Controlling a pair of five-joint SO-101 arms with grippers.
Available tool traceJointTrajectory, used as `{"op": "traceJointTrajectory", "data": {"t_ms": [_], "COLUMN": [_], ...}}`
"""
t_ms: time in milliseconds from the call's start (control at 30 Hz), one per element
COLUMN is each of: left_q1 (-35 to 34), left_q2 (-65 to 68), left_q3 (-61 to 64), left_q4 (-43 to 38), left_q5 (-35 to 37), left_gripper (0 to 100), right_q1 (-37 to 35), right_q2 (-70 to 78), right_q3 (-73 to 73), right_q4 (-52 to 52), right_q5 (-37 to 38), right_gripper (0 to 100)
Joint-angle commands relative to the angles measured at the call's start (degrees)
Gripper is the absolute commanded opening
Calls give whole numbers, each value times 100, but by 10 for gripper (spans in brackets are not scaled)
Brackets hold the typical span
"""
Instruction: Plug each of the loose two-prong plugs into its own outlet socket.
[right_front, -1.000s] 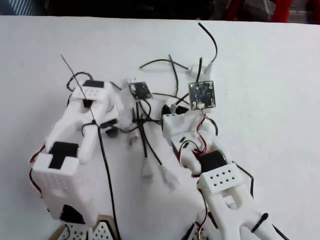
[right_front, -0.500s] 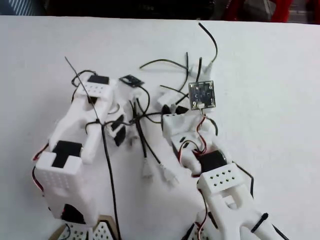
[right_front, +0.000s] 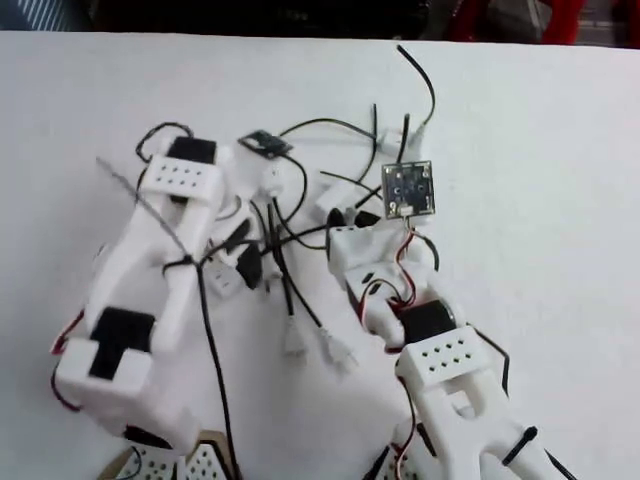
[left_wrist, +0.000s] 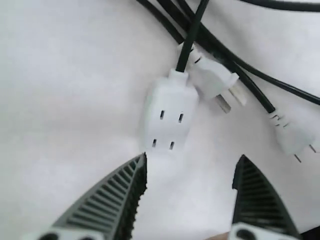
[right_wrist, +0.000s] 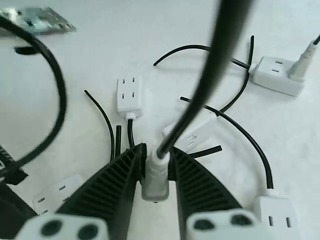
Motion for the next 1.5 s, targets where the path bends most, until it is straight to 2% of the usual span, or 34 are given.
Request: {"op": "traceJointTrajectory", "data": {"t_ms": [0, 200, 400, 567, 767, 900, 1167, 1467], "left_q1": [-233, -813, -1842, -2563, -2897, -3081, -3099, -3081], "left_q2": [-1297, -2255, -2985, -3187, -3213, -3222, -3222, -3196], "left_q3": [220, 1116, 2444, 3613, 4484, 4501, 4527, 4536], "left_q4": [44, -290, -1644, -2998, -4053, -4149, -4149, -4149], "left_q5": [-35, -26, 18, 1099, 1363, 1653, 1662, 1662], "left_gripper": [279, 275, 275, 278, 275, 275, 275, 275], "right_q1": [22, -259, -1200, -1974, -2633, -2782, -2782, -2782], "right_q2": [-145, -154, -92, -92, 40, 769, 2844, 3776], "right_q3": [-44, -53, -35, -53, -88, -325, -1345, -1354], "right_q4": [-84, -75, -66, -119, -558, -1086, -1349, -2413], "right_q5": [0, 0, 193, 492, 510, 1081, 1090, 1090], "right_gripper": [17, 17, 17, 17, 17, 17, 17, 17]}}
